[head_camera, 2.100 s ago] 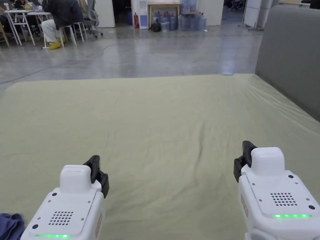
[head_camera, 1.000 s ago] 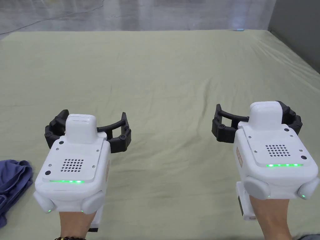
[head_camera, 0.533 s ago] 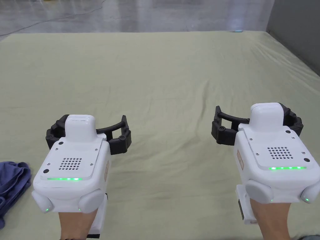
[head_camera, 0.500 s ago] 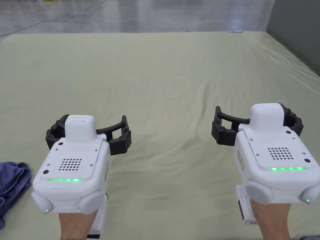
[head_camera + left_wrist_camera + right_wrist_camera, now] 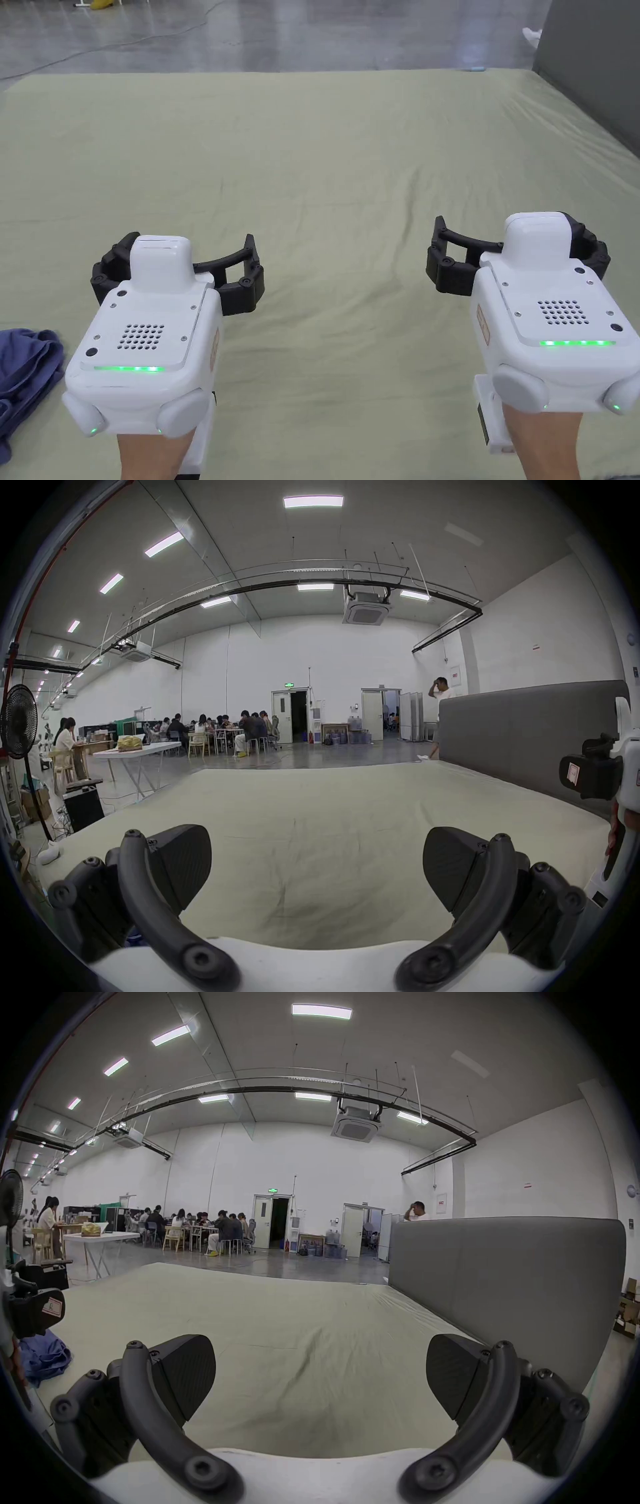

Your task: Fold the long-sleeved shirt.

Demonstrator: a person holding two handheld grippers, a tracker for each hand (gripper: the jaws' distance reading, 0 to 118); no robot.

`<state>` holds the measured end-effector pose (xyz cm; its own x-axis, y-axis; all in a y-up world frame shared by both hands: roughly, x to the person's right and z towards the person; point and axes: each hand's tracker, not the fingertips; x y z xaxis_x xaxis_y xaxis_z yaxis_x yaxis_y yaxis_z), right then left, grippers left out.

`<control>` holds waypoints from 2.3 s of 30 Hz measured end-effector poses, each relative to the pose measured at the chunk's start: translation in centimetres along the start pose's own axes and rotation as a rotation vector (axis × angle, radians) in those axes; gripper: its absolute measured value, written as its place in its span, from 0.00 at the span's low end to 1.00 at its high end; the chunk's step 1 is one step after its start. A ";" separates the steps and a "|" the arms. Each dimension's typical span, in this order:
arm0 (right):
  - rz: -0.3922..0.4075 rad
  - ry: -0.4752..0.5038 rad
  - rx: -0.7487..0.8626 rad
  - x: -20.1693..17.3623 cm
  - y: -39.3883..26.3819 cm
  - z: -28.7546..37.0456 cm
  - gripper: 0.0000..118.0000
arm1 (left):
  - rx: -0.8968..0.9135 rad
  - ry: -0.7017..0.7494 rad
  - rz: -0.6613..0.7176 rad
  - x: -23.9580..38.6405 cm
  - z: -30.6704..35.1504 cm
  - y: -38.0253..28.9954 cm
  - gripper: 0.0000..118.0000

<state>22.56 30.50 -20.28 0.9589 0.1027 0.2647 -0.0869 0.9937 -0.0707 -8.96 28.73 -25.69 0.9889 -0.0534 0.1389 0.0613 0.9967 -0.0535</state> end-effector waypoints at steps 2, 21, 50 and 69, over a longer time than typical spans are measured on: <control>-0.007 -0.002 0.006 0.0 0.1 0.0 1.00 | 0.003 -0.002 0.003 -0.1 0.1 0.0 1.00; 0.003 0.016 0.007 0.0 0.2 0.0 1.00 | 0.010 -0.007 -0.035 0.0 -0.2 0.7 1.00; 0.024 0.021 0.008 -0.8 0.2 -0.2 1.00 | 0.005 -0.015 -0.028 0.1 -0.5 0.9 1.00; 0.028 0.026 0.003 -0.7 0.3 -0.2 1.00 | 0.013 0.008 -0.030 0.1 -0.6 1.0 1.00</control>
<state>21.92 30.70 -20.64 0.9626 0.1296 0.2380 -0.1149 0.9905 -0.0750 -8.76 29.72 -26.31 0.9876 -0.0839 0.1327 0.0895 0.9953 -0.0368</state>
